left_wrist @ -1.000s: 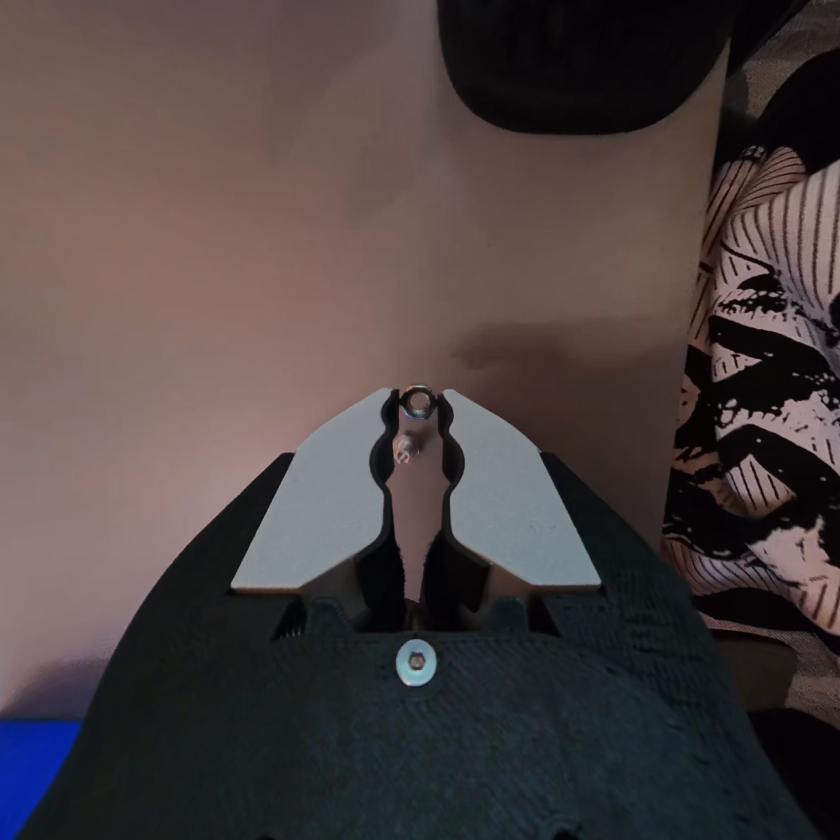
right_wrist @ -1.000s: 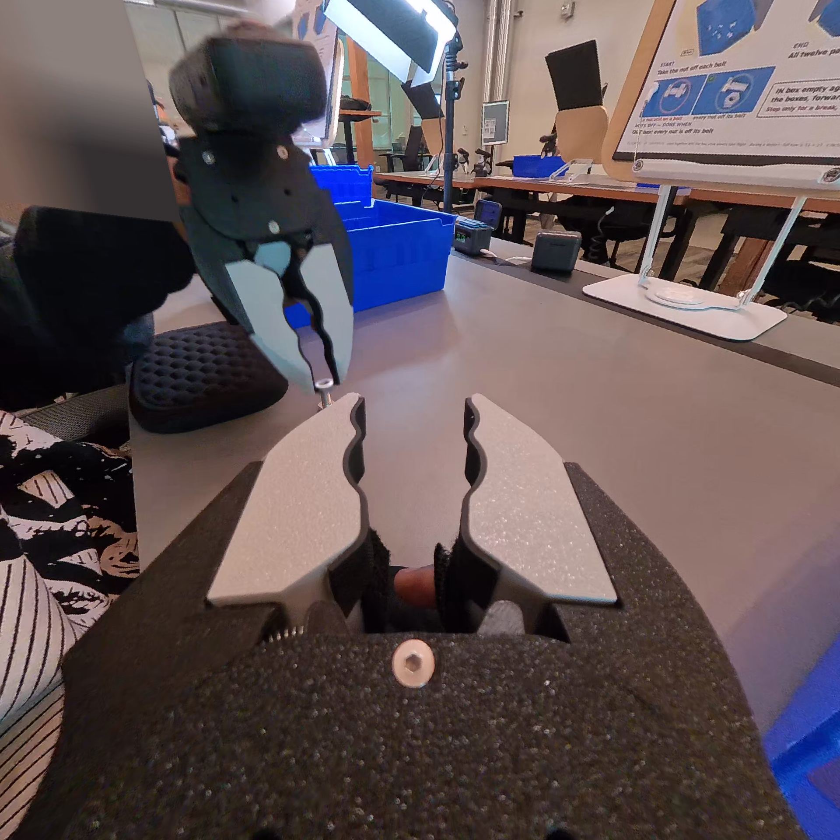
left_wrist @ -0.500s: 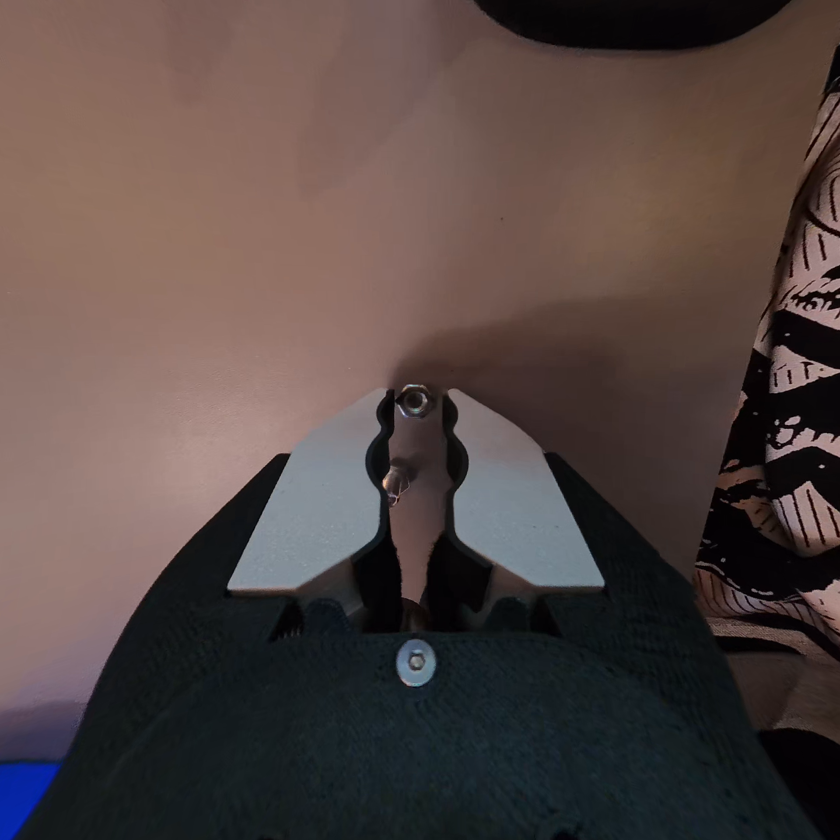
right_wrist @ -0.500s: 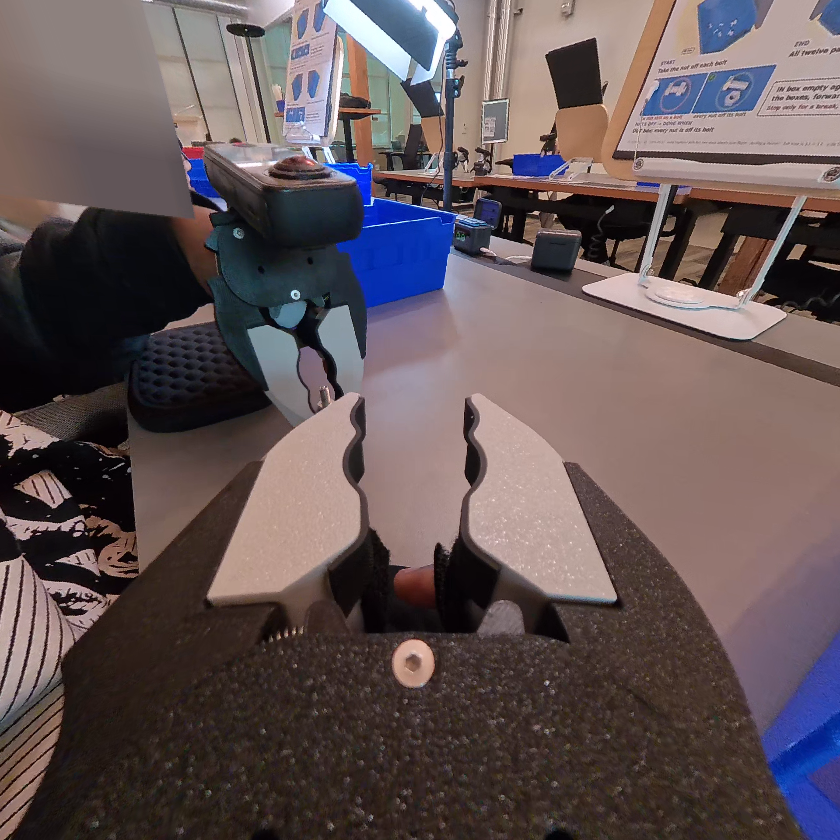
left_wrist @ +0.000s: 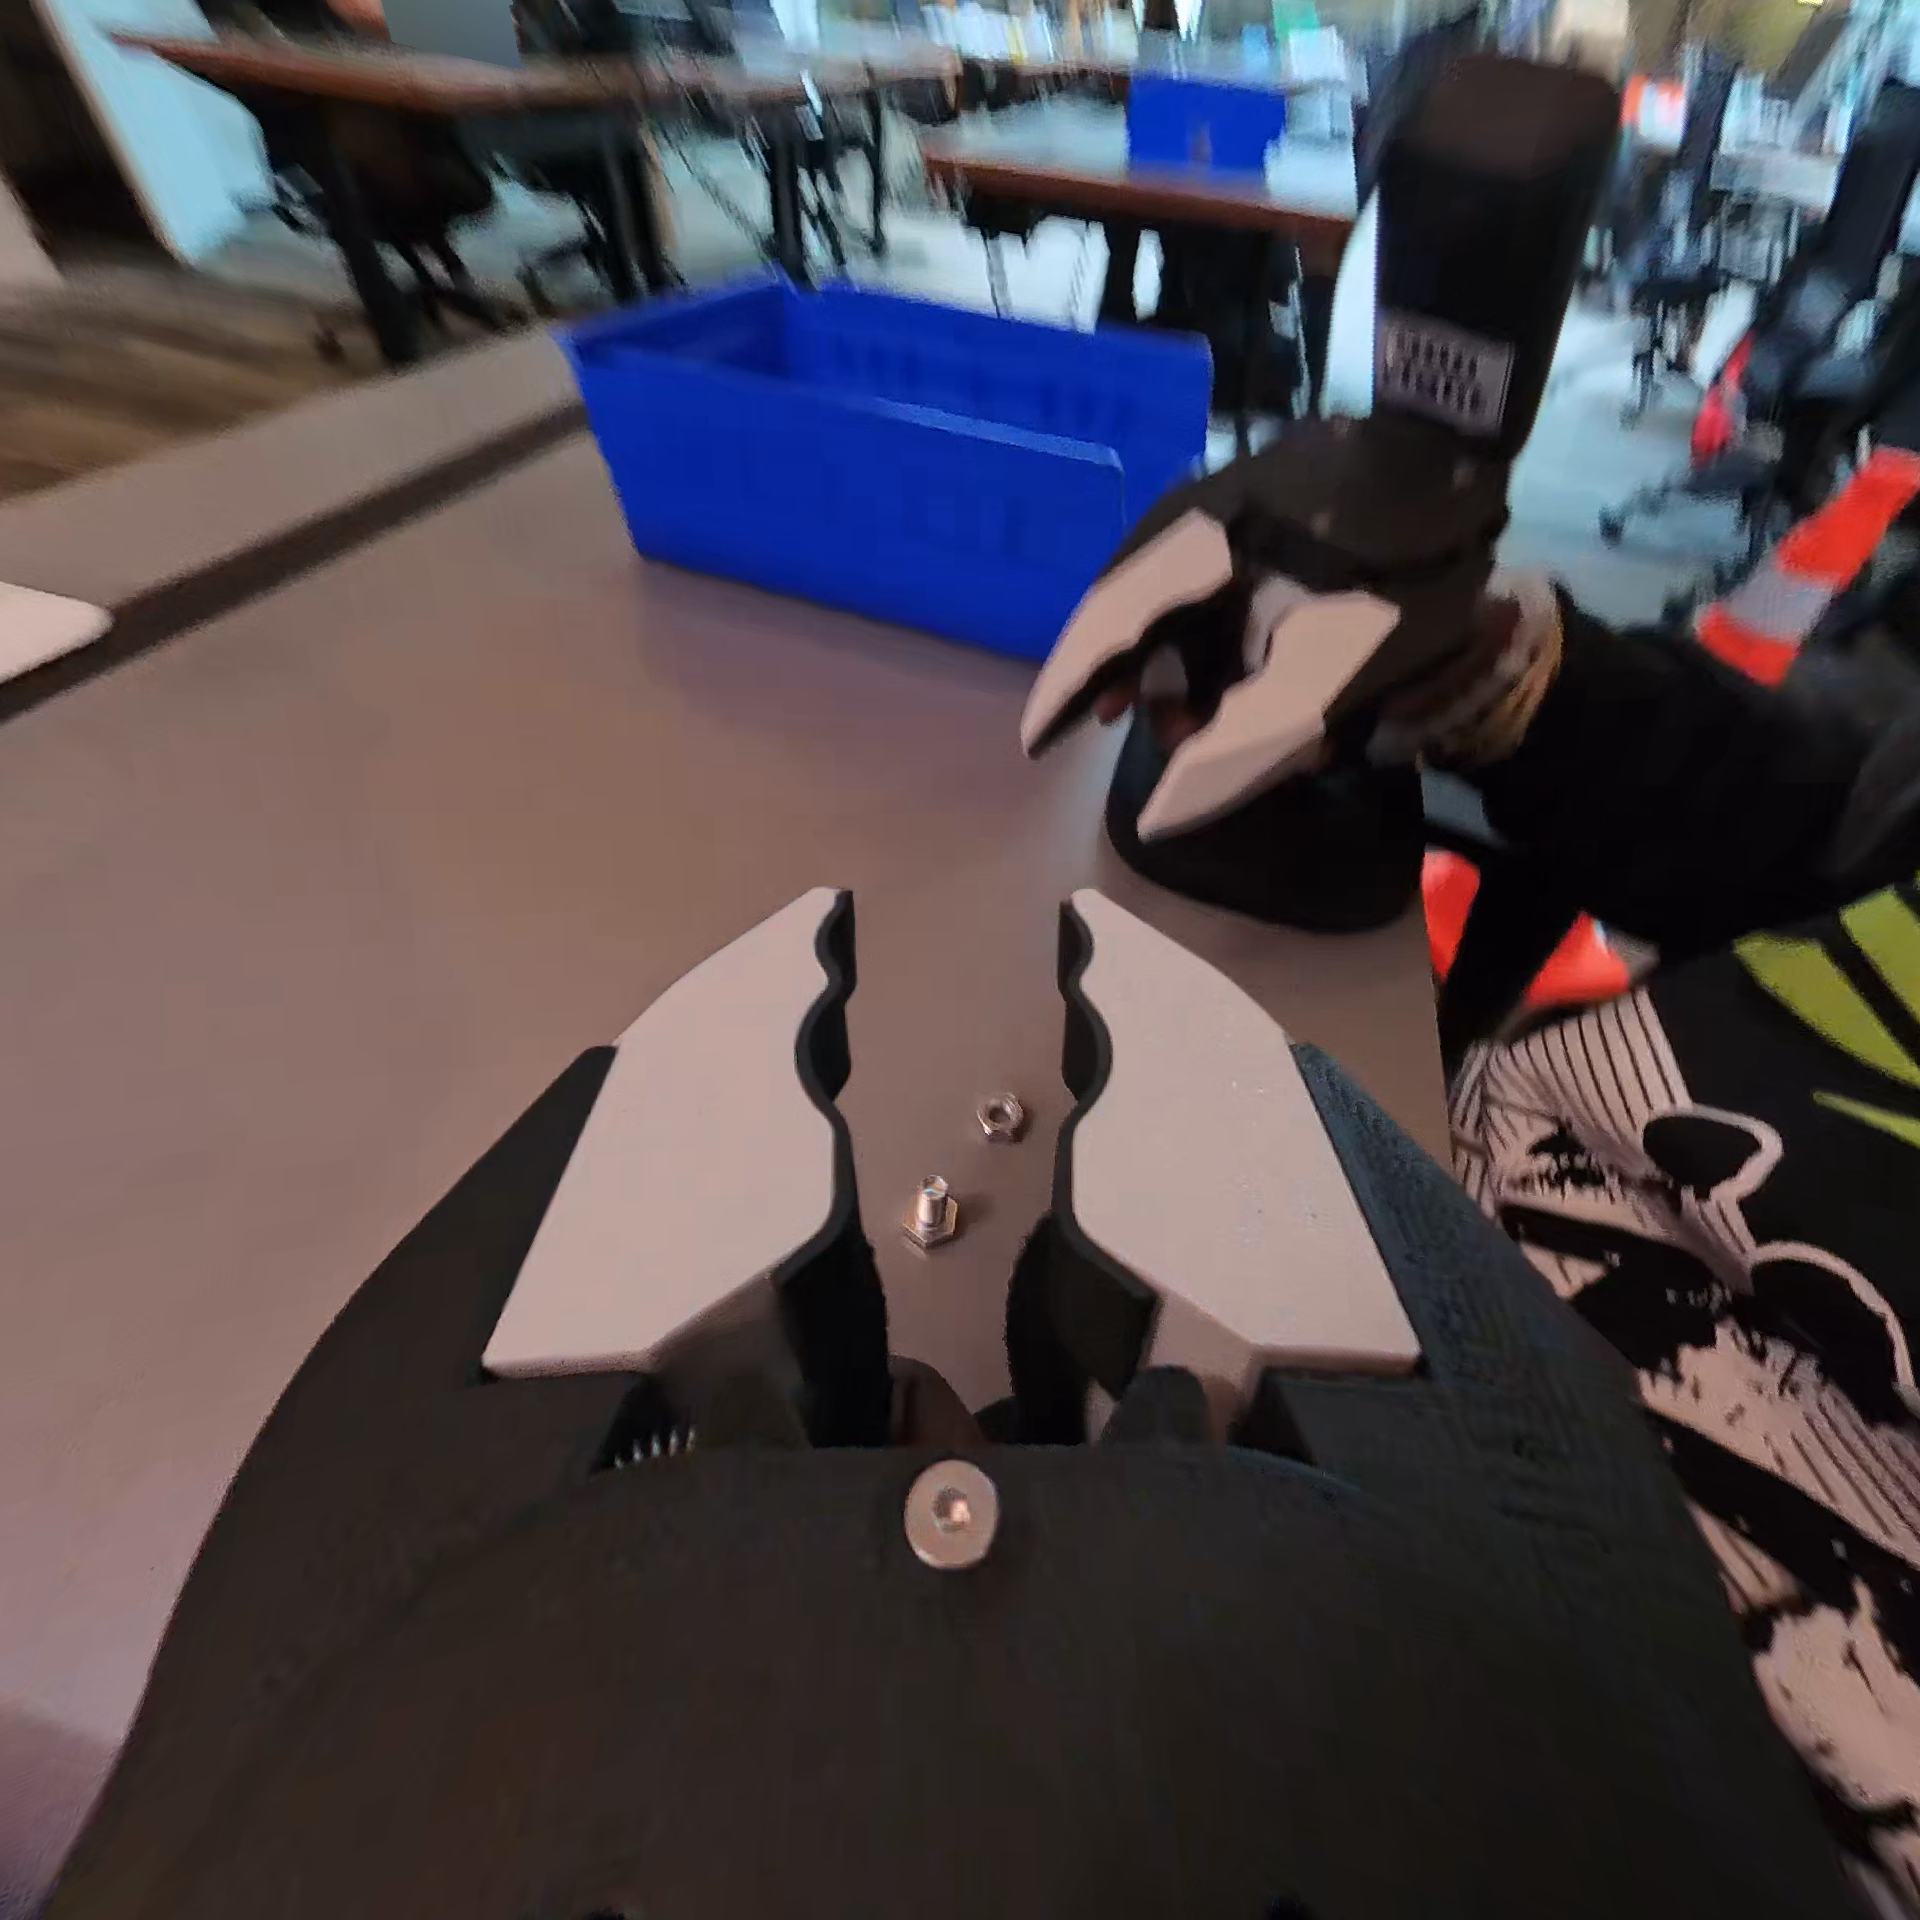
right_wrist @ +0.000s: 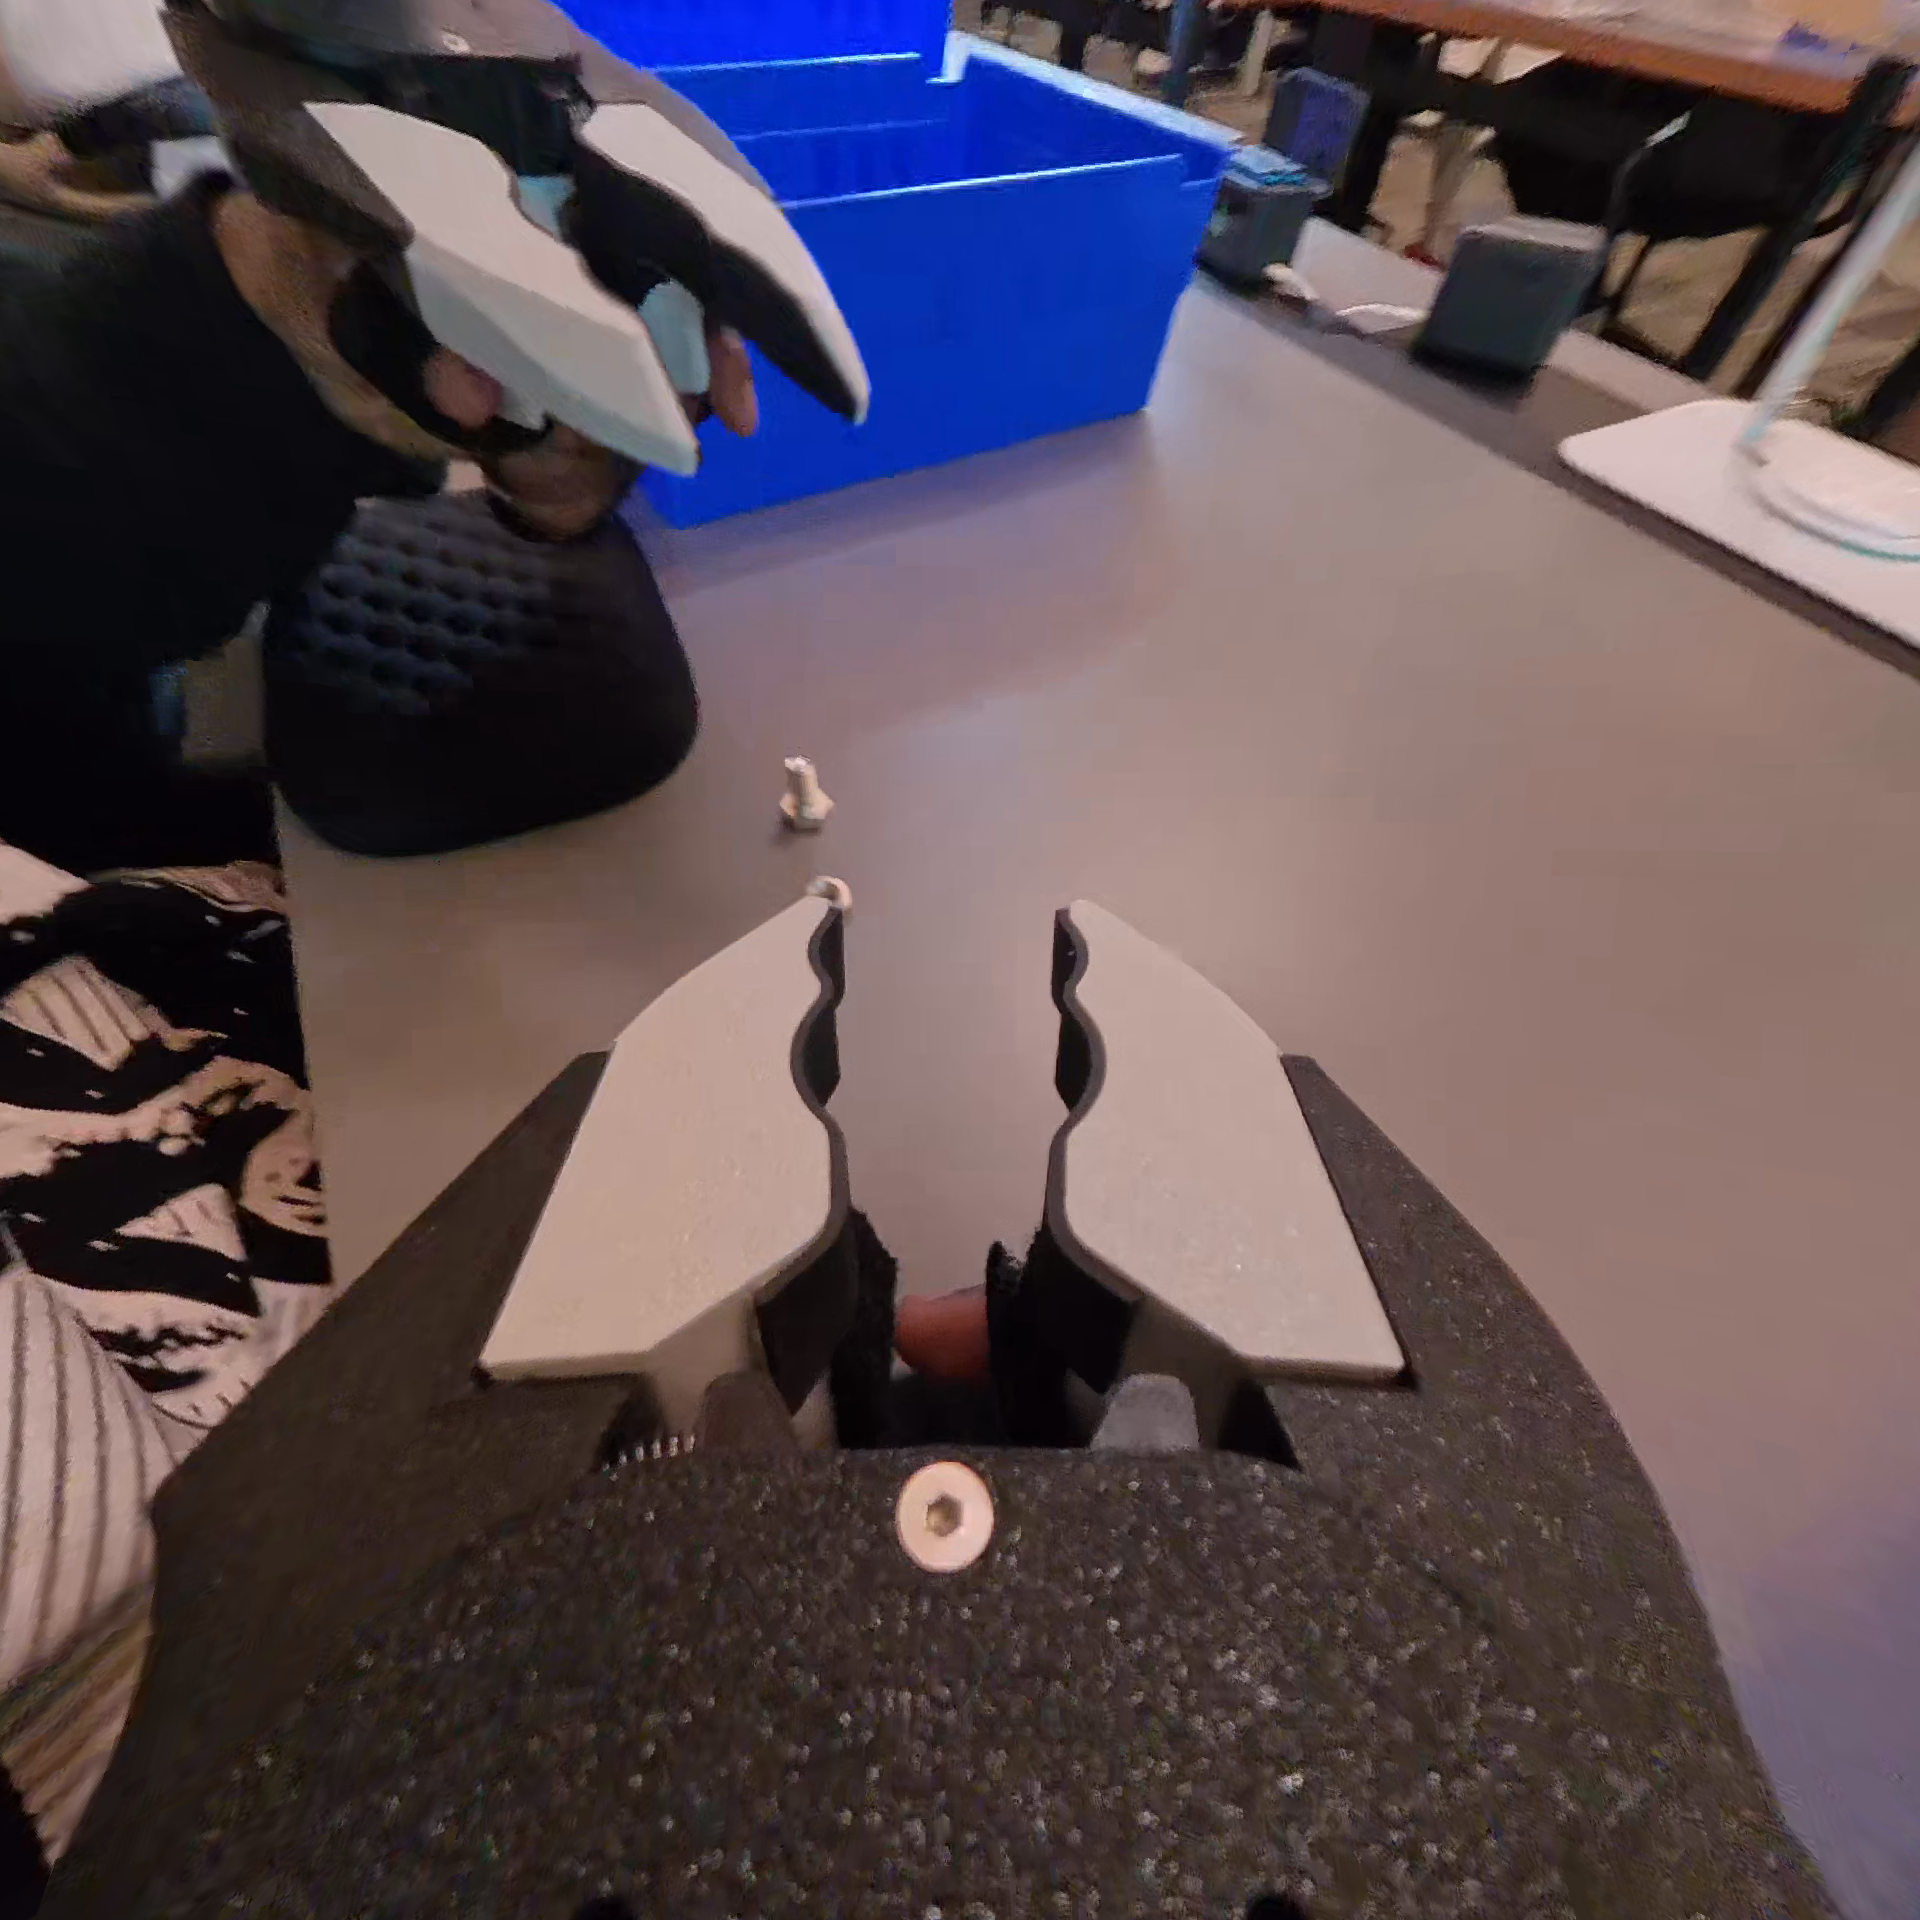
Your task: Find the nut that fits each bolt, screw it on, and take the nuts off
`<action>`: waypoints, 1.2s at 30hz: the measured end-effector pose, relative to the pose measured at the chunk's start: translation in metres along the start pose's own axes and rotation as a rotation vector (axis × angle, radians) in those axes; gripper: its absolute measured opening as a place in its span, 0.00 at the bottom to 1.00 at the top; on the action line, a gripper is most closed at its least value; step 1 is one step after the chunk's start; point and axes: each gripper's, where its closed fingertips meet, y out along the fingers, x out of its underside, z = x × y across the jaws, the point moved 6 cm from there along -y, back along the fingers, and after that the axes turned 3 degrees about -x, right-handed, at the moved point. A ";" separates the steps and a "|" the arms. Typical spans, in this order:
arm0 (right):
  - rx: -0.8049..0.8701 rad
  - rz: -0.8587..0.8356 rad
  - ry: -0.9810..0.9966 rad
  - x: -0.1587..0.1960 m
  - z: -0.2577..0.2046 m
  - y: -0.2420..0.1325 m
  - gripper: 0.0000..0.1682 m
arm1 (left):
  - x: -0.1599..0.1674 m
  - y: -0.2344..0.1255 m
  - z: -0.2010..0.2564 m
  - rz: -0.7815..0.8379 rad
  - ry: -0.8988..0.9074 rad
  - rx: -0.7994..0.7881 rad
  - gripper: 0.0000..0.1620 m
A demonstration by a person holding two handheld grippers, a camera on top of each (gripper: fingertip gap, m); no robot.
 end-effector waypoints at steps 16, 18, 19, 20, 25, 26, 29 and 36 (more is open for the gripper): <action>-0.156 -0.305 -0.070 -0.005 -0.031 0.108 0.13 | 0.014 -0.031 -0.007 0.316 -0.085 -0.055 0.26; -0.165 -0.306 -0.064 -0.004 -0.031 0.110 0.11 | 0.015 -0.031 -0.007 0.317 -0.082 -0.051 0.27; -0.169 -0.306 -0.063 -0.003 -0.031 0.111 0.11 | 0.015 -0.031 -0.006 0.315 -0.080 -0.048 0.27; -0.170 -0.304 -0.066 -0.003 -0.032 0.112 0.10 | 0.015 -0.031 -0.006 0.312 -0.079 -0.047 0.27; -0.184 -0.293 -0.070 -0.003 -0.032 0.114 0.05 | 0.016 -0.028 -0.003 0.287 -0.046 -0.040 0.29; -0.180 -0.288 -0.071 -0.005 -0.031 0.112 0.05 | 0.016 -0.027 -0.002 0.276 -0.035 -0.044 0.29; -0.185 -0.215 -0.058 -0.020 -0.030 0.099 0.05 | 0.018 -0.021 0.003 0.206 0.027 -0.086 0.31; -0.261 0.003 -0.058 -0.075 -0.038 0.054 0.05 | 0.021 0.001 0.024 0.076 0.150 -0.123 0.26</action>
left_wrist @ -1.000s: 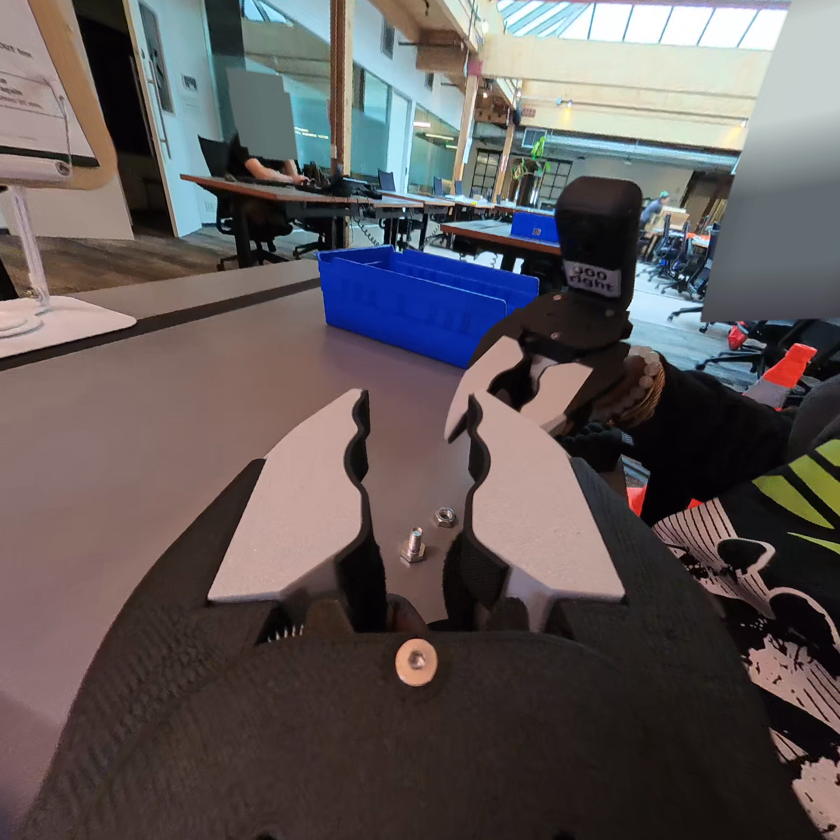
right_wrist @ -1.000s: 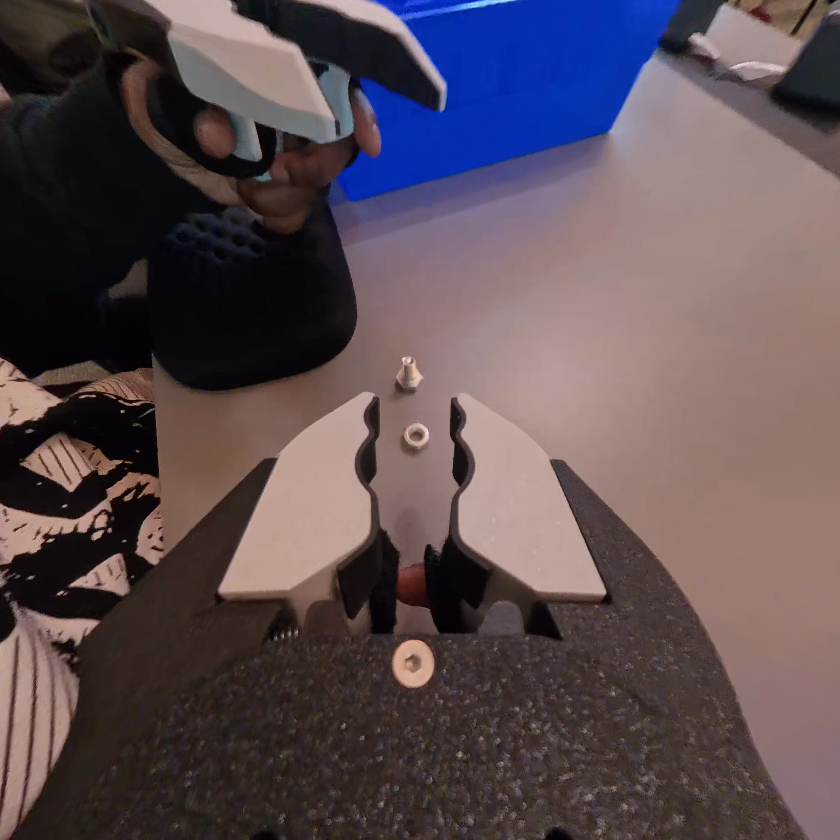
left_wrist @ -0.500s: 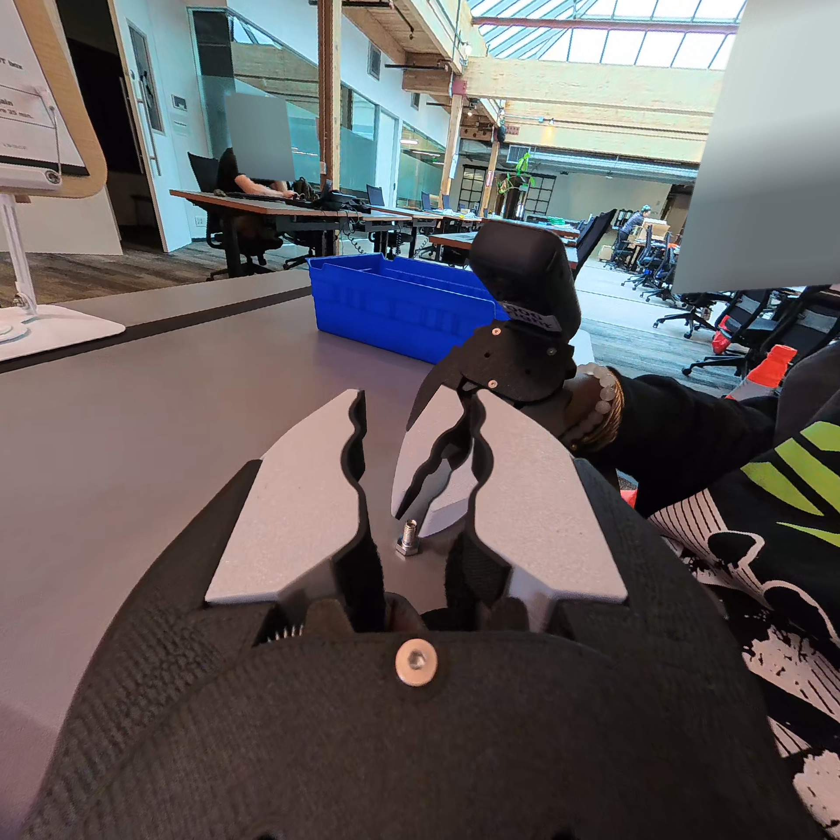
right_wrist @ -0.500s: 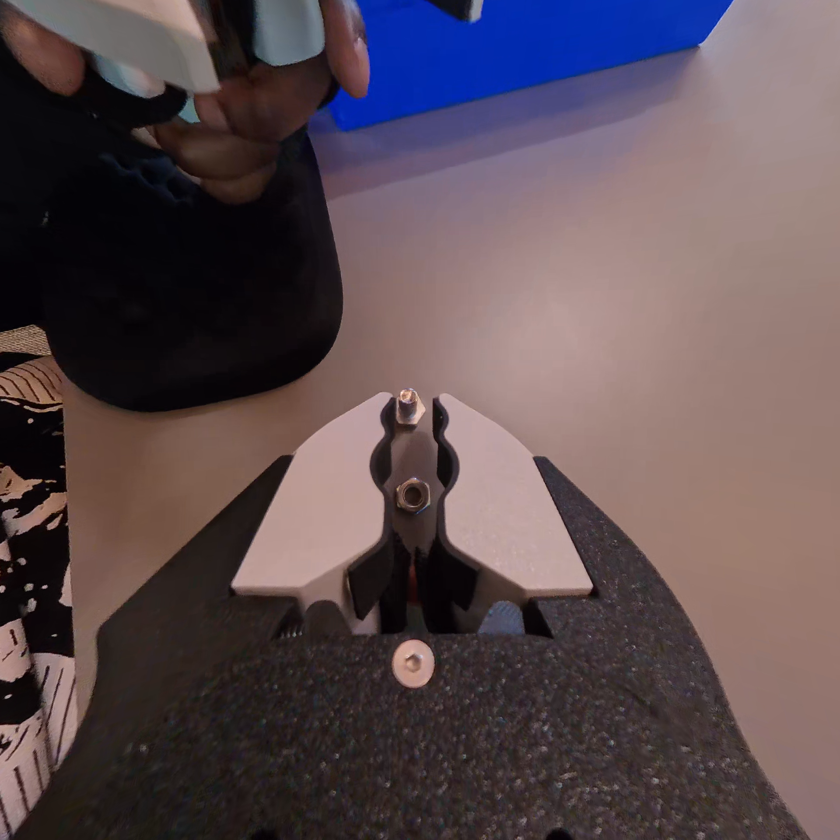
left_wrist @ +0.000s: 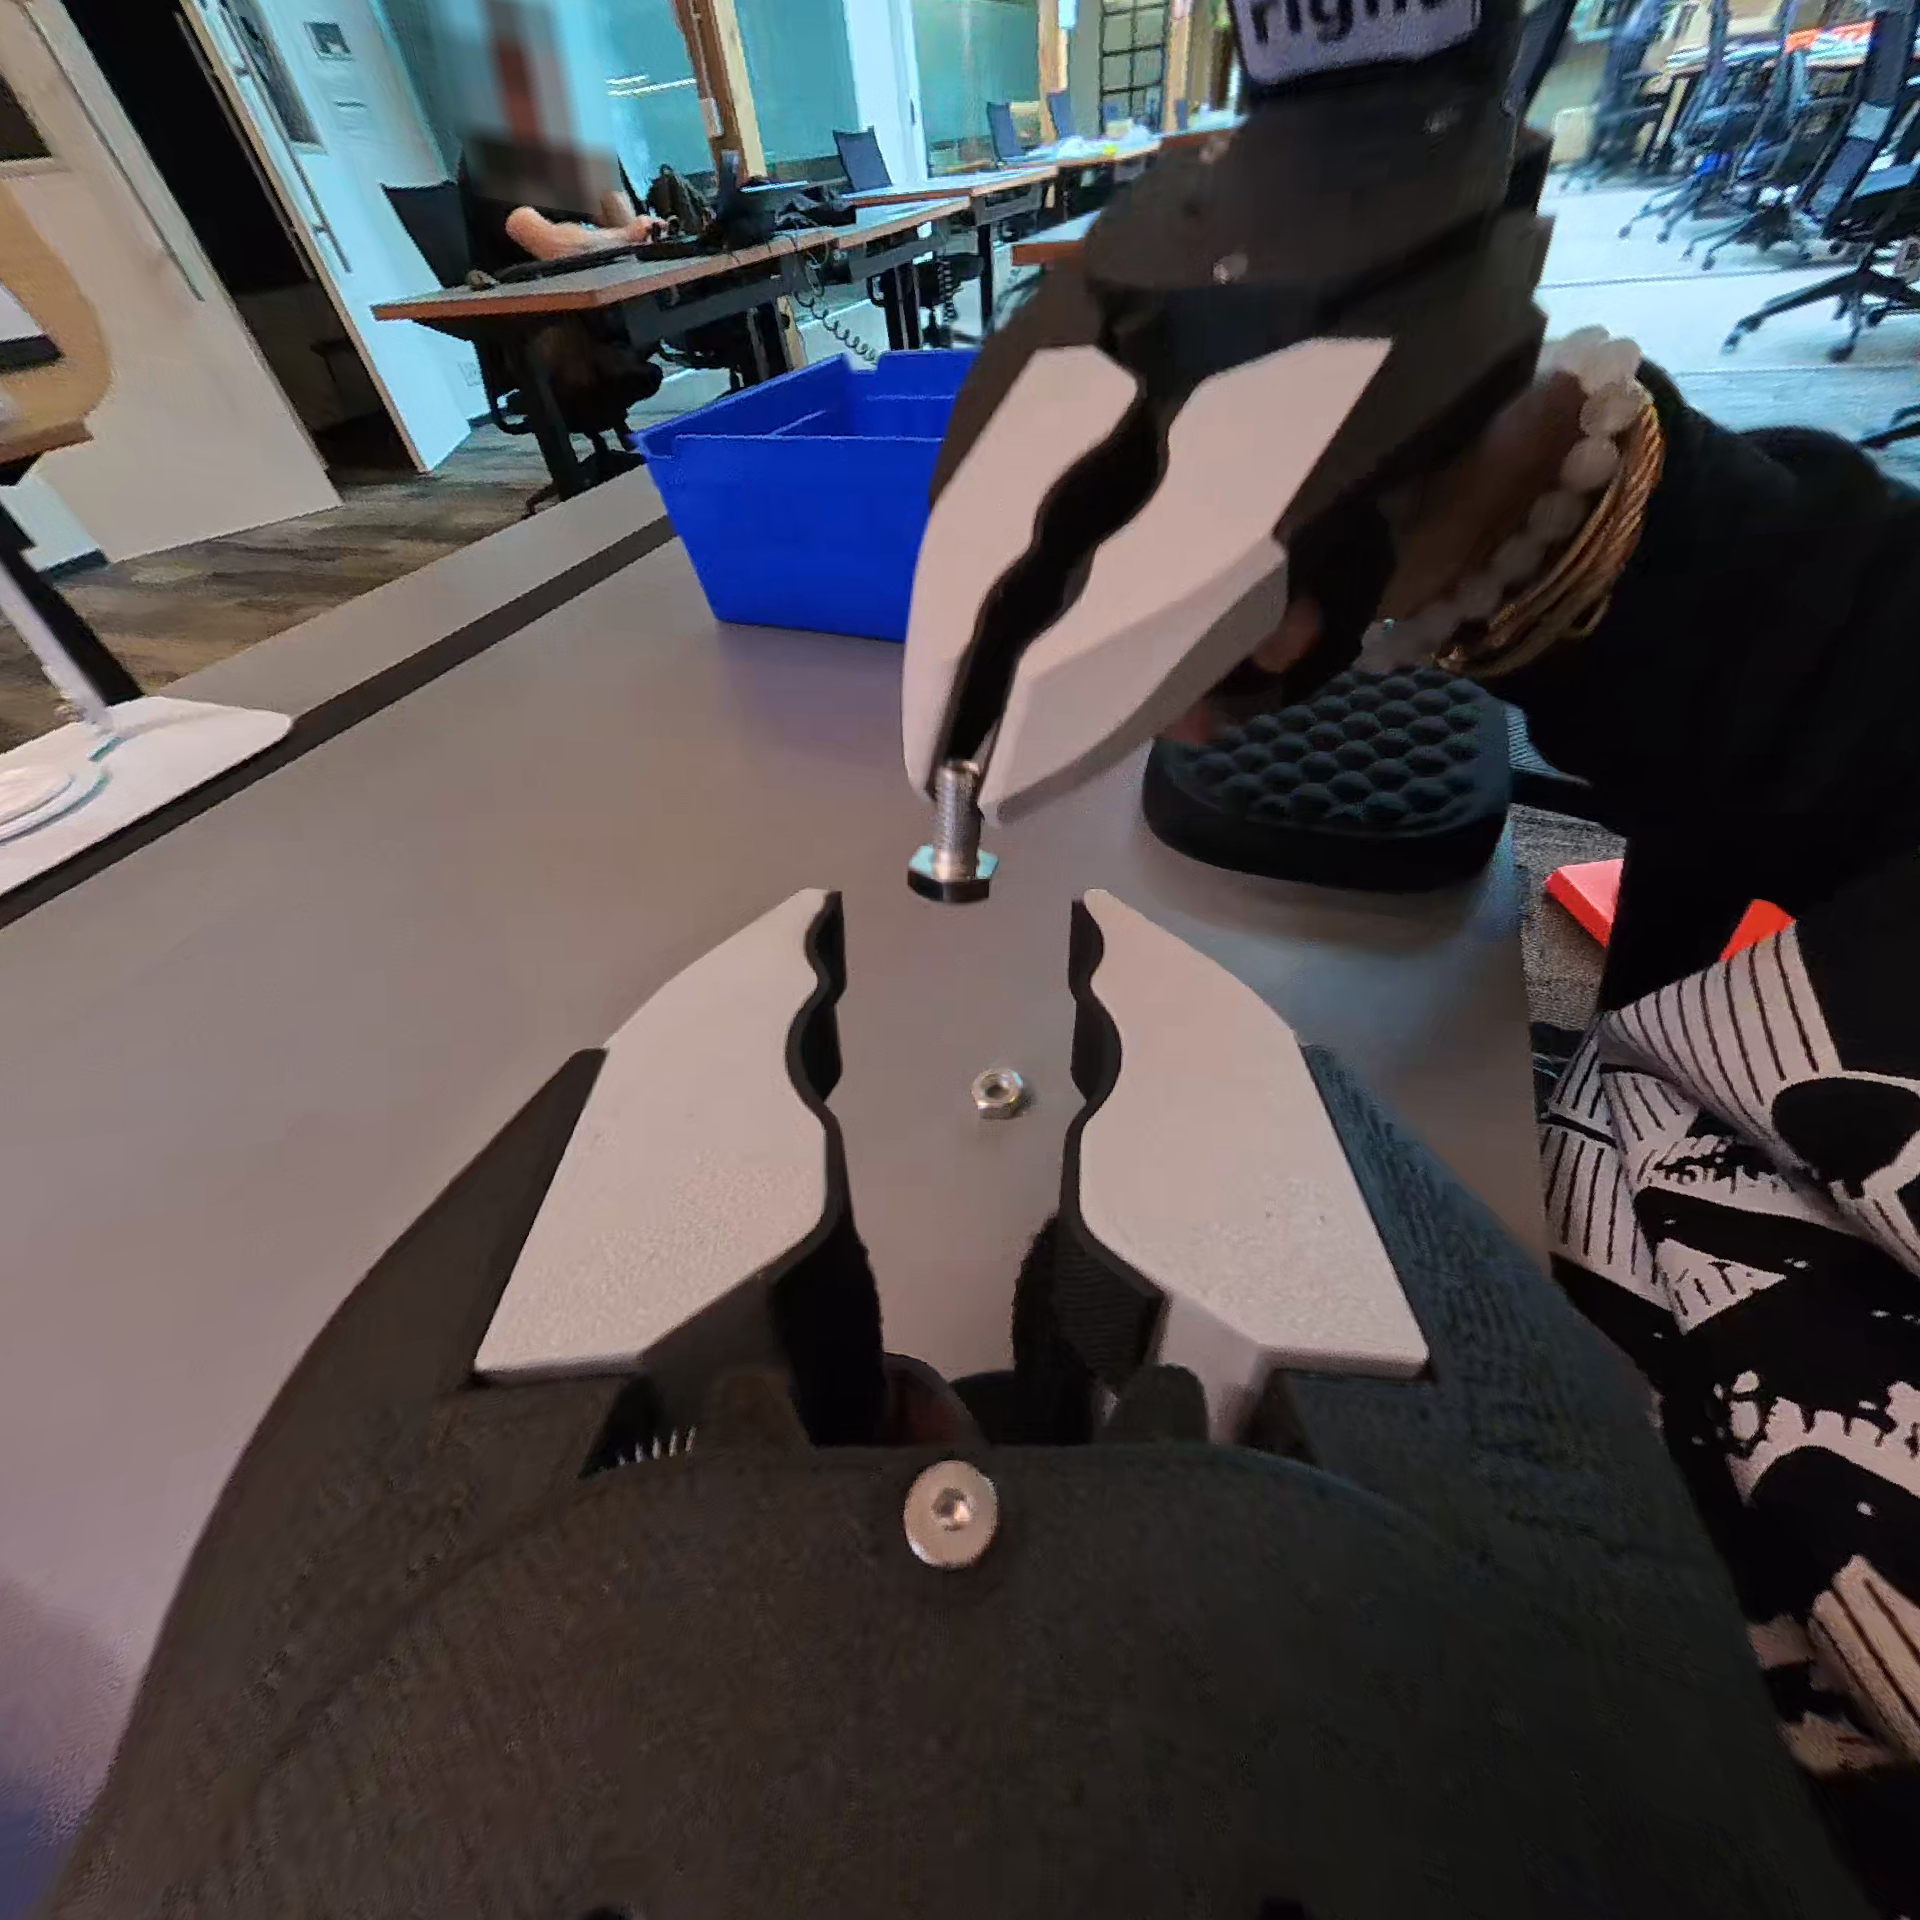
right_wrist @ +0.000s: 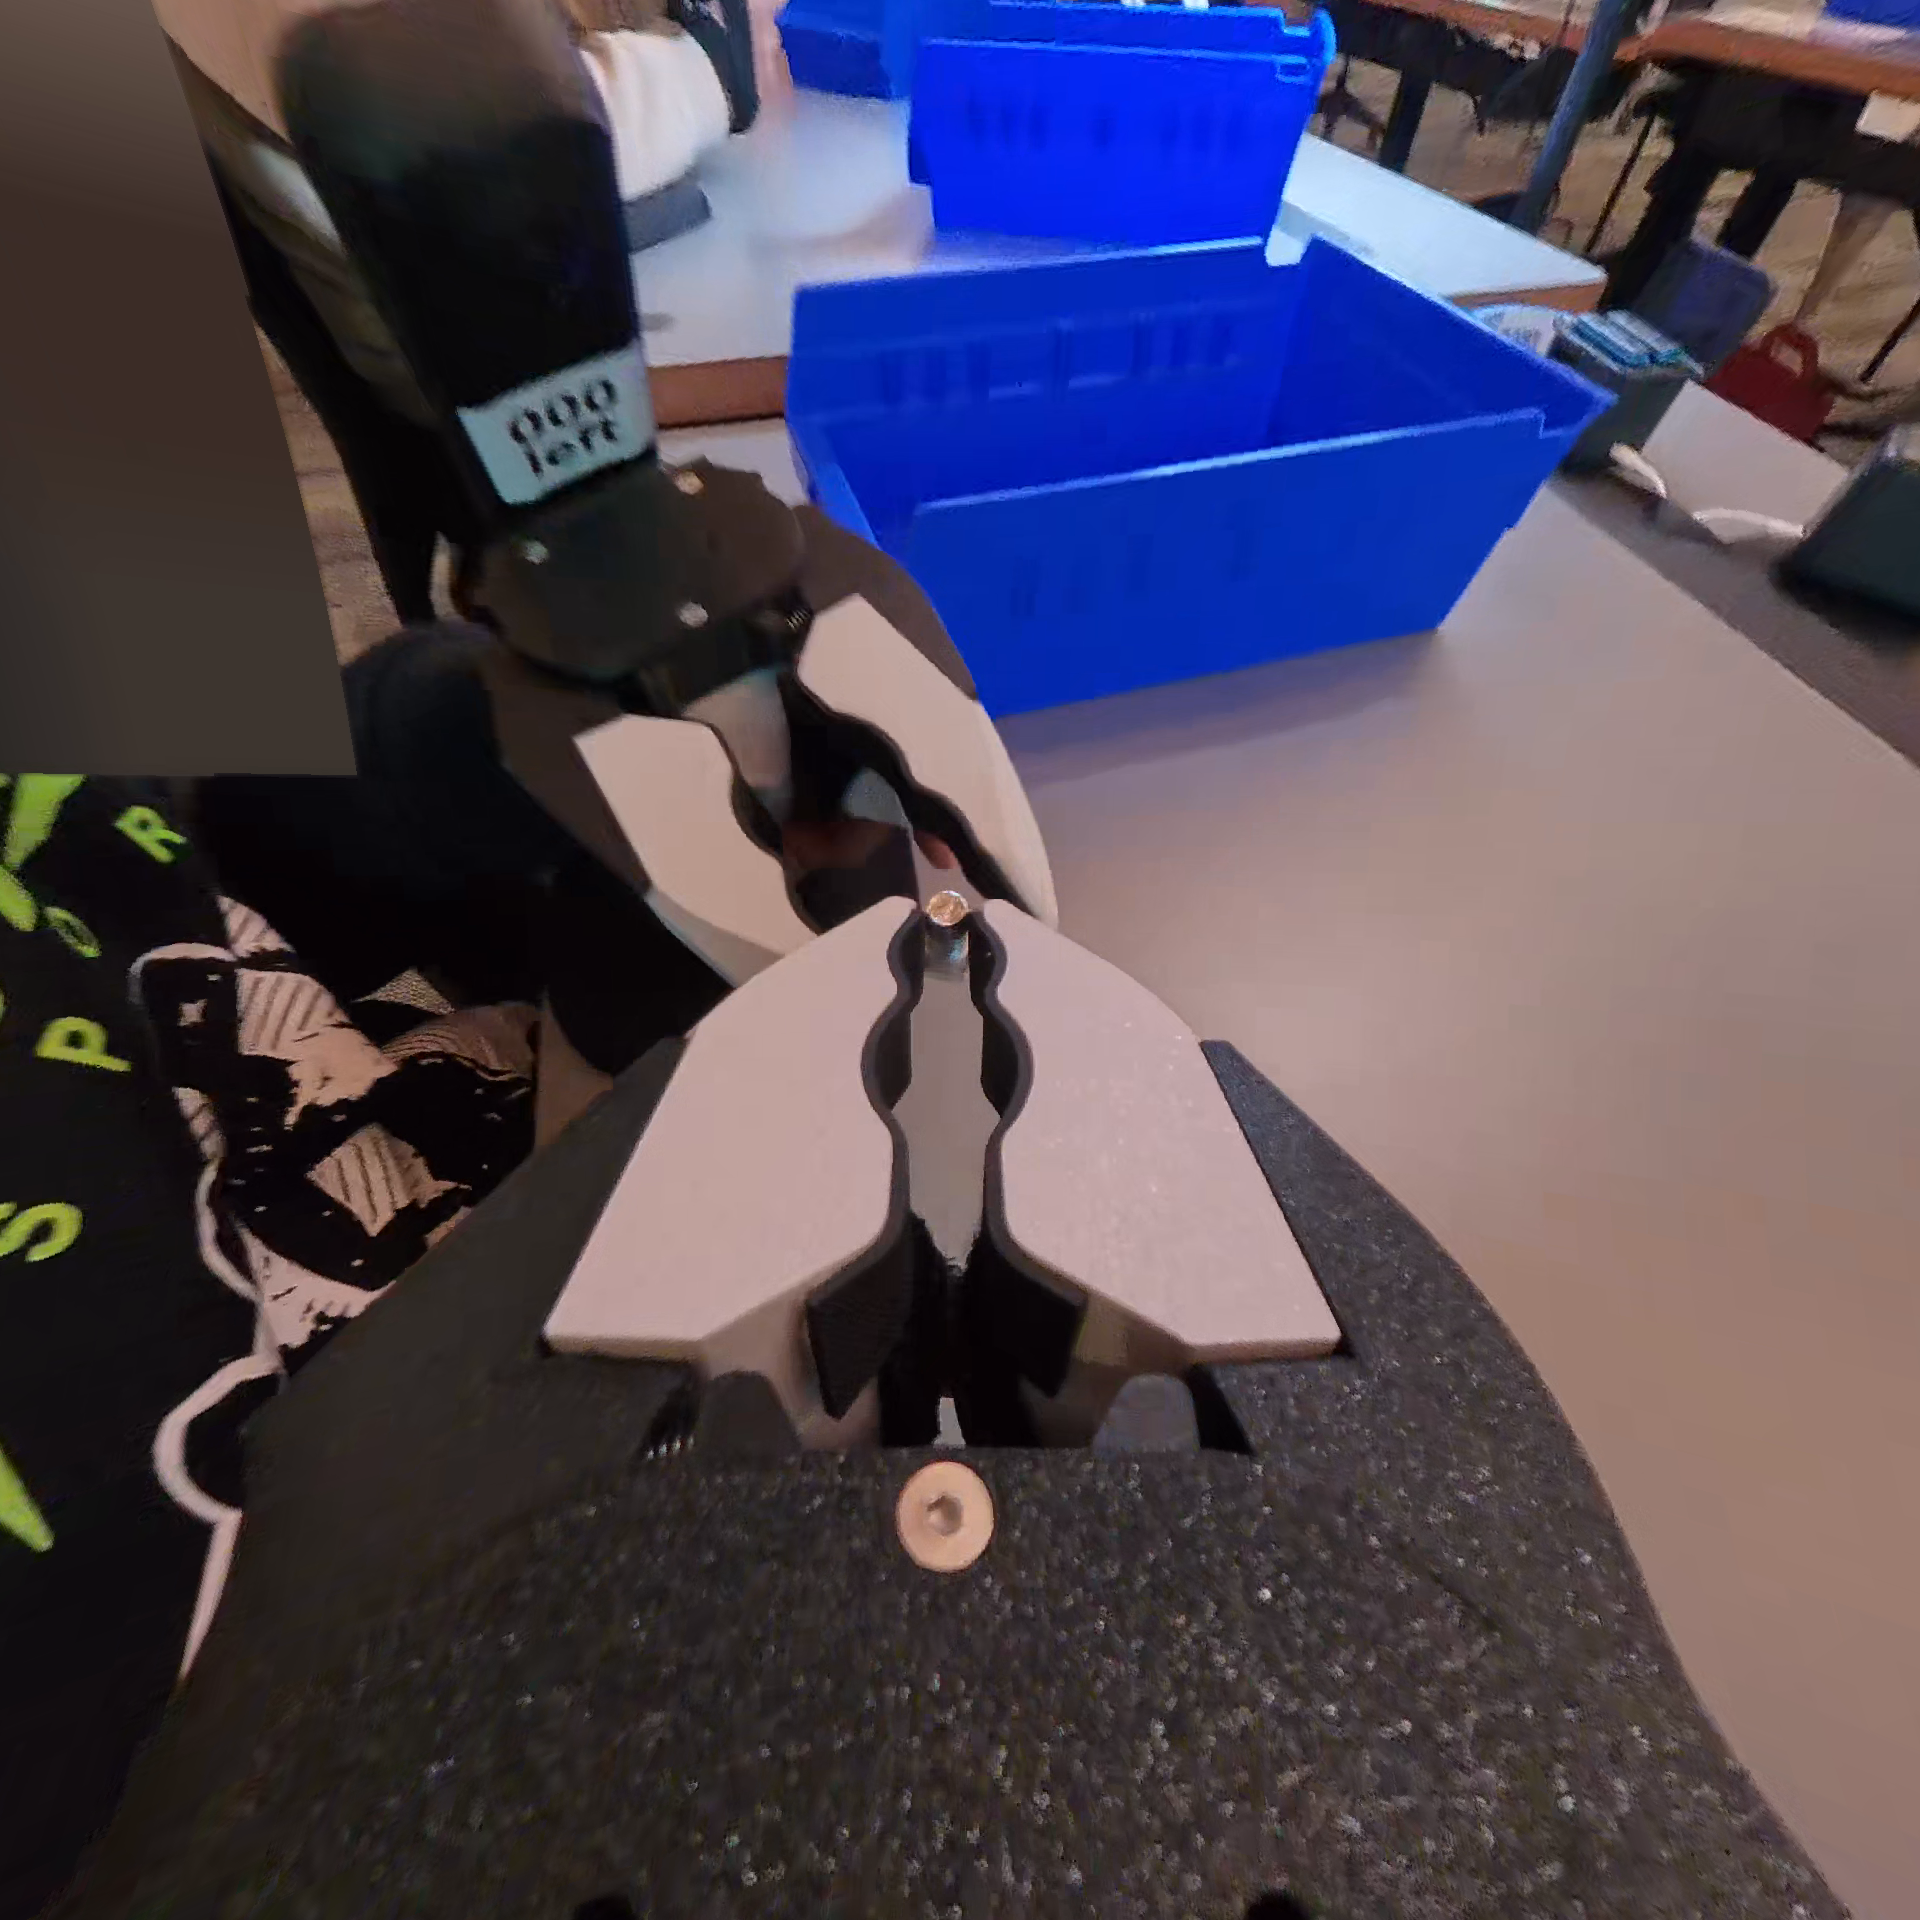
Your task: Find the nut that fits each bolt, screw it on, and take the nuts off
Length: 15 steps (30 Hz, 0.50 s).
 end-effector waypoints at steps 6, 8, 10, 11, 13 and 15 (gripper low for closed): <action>-0.047 -0.031 -0.051 -0.003 -0.009 -0.004 0.05 | -0.003 0.003 0.011 0.027 0.014 0.046 0.18; -0.054 -0.033 -0.053 -0.002 -0.010 -0.003 0.05 | -0.002 0.004 0.012 0.023 0.010 0.057 0.16; -0.053 -0.031 -0.056 -0.002 -0.011 -0.003 0.05 | -0.002 0.004 0.013 0.019 0.015 0.060 0.13; -0.054 -0.027 -0.056 -0.002 -0.011 -0.003 0.05 | -0.002 0.005 0.013 0.018 0.014 0.059 0.12; -0.060 -0.024 -0.053 -0.003 -0.011 -0.003 0.05 | -0.002 0.004 0.013 0.021 0.010 0.062 0.10; -0.063 -0.025 -0.052 -0.003 -0.011 -0.003 0.05 | -0.002 0.004 0.013 0.023 0.002 0.071 0.10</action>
